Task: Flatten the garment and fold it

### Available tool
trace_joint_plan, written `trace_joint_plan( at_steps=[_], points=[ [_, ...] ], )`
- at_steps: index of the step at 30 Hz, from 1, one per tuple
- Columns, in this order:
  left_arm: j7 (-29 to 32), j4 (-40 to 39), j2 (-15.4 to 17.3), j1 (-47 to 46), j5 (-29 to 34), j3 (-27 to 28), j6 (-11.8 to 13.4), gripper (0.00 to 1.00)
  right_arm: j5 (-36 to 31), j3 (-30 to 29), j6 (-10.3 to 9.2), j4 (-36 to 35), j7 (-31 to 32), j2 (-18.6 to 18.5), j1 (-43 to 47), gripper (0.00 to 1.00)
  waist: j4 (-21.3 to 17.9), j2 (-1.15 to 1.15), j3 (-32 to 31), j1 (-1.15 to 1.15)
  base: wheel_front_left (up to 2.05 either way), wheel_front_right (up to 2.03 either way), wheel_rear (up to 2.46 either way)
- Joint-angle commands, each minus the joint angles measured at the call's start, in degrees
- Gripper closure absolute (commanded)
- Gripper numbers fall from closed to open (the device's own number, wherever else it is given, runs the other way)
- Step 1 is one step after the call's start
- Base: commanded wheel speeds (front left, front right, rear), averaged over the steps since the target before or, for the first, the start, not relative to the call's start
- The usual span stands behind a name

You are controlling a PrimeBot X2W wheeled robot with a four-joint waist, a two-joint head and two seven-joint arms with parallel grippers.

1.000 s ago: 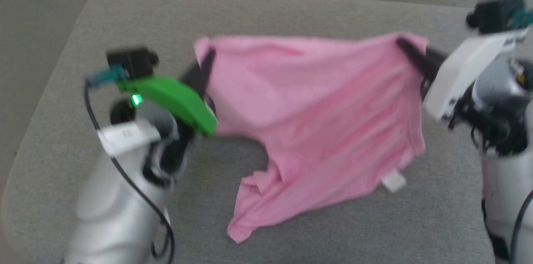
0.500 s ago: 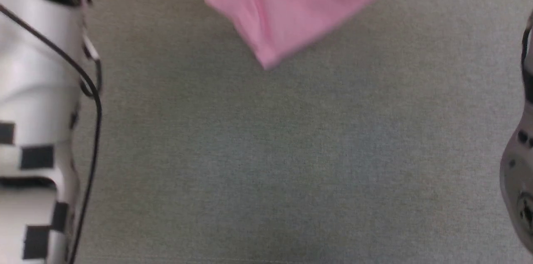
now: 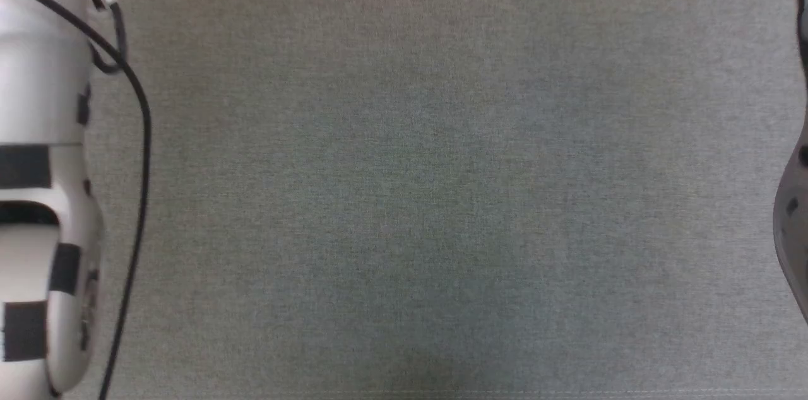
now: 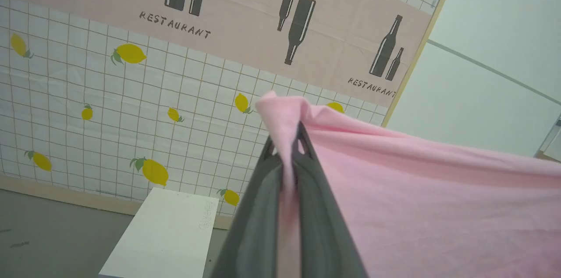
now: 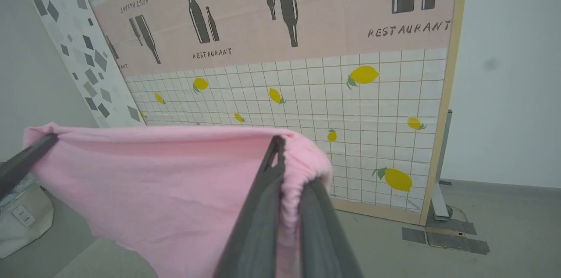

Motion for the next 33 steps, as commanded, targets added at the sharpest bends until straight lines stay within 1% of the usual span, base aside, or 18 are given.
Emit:
trace_joint_plan(
  at_steps=[1, 2, 3, 6, 8, 10, 14, 17, 18, 20, 22, 25, 30, 33],
  points=[
    [-0.83, 1.24, -0.26, 1.73, -0.78, 0.26, -0.89, 1.0, 1.16, 0.85, -0.12, 0.27, -0.72, -1.15, 2.29, 1.0, 0.3, 0.0, 1.13, -0.01, 0.0, 0.0, 0.0],
    [-1.41, 2.07, -0.51, 2.69, -1.05, 0.06, -1.7, 1.0, 2.43, 1.99, -0.12, 0.03, -1.09, -1.65, 3.83, 1.0, 0.64, 0.0, 0.87, -0.01, 0.0, 0.0, 0.0],
    [-3.27, 4.13, -2.12, 7.82, -3.16, -0.32, -4.07, 1.0, 8.67, 5.33, -0.12, -3.04, -2.59, -3.96, 12.11, 1.0, 2.18, 0.0, -1.96, -0.01, 0.0, 0.0, 0.0],
    [-4.57, 3.58, -3.01, 13.14, -4.7, -1.3, -5.36, 1.0, 13.6, 6.58, -0.12, -6.78, -3.3, -5.87, 20.05, 1.0, 3.22, 0.0, -5.19, -0.01, 0.0, 0.0, 0.0],
    [-5.72, 2.11, -3.34, 18.14, -5.7, -2.13, -5.82, 1.0, 17.39, 6.21, -0.12, -10.11, -3.27, -6.84, 26.78, 1.0, 4.04, 0.0, -8.04, -0.01, 0.0, 0.0, 0.0],
    [-6.49, 0.33, -3.72, 23.4, -6.99, -2.69, -6.02, 1.0, 19.27, 6.69, -0.12, -13.61, -2.75, -8.21, 33.39, 1.0, 4.74, 0.0, -10.83, -0.01, 0.0, 0.0, 0.0],
    [-7.7, -4.01, -3.85, 35.17, -9.18, -2.86, -6.13, 1.0, 21.75, 7.21, -0.12, -20.83, -0.65, -10.17, 47.71, 1.0, 5.73, 0.0, -16.42, -0.01, 0.0, 0.0, 0.0],
    [-8.04, -7.43, -4.13, 44.49, -10.18, -2.73, -5.58, 1.0, 23.01, 6.65, -0.12, -25.24, 1.17, -10.34, 57.59, 1.0, 6.24, 0.0, -19.68, -0.01, 0.0, 0.0, 0.0],
    [-7.8, -11.74, -4.32, 54.29, -11.38, -2.73, -3.93, 1.0, 25.21, 4.68, -0.12, -28.46, 4.55, -8.77, 67.24, 1.0, 6.61, 0.0, -22.27, -0.01, 0.0, 0.0, 0.0],
    [-6.67, -14.54, -3.63, 59.78, -10.84, -3.68, -2.38, 1.0, 24.45, 3.53, -0.12, -30.12, 6.38, -8.44, 72.24, 1.0, 6.97, 0.0, -23.32, -0.01, 0.0, 0.0, 0.0],
    [-5.29, -17.21, -3.45, 64.81, -11.58, -3.87, -0.84, 1.0, 23.91, 2.83, -0.12, -31.39, 8.56, -7.68, 76.68, 1.0, 7.29, 0.0, -24.24, -0.01, 0.0, 0.0, 0.0],
    [-2.64, -20.48, -2.4, 71.34, -12.14, -4.08, 2.09, 1.0, 22.48, 2.67, -0.12, -32.93, 12.33, -6.93, 82.04, 1.0, 7.48, 0.0, -25.28, -0.01, 0.0, 0.0, 0.0],
    [4.05, -25.47, 0.14, 80.9, -12.05, -5.16, 8.93, 1.0, 19.57, 2.32, -0.12, -34.93, 20.32, -6.49, 89.39, 1.0, 7.67, 0.0, -26.54, -0.01, 0.0, 0.0, 0.0],
    [7.02, -28.2, 1.42, 84.21, -11.97, -5.32, 12.21, 1.0, 18.79, 2.16, -0.12, -36.3, 25.52, -6.0, 92.32, 1.0, 7.7, 0.0, -26.79, -0.01, 0.0, 0.0, 0.0]
  ],
)
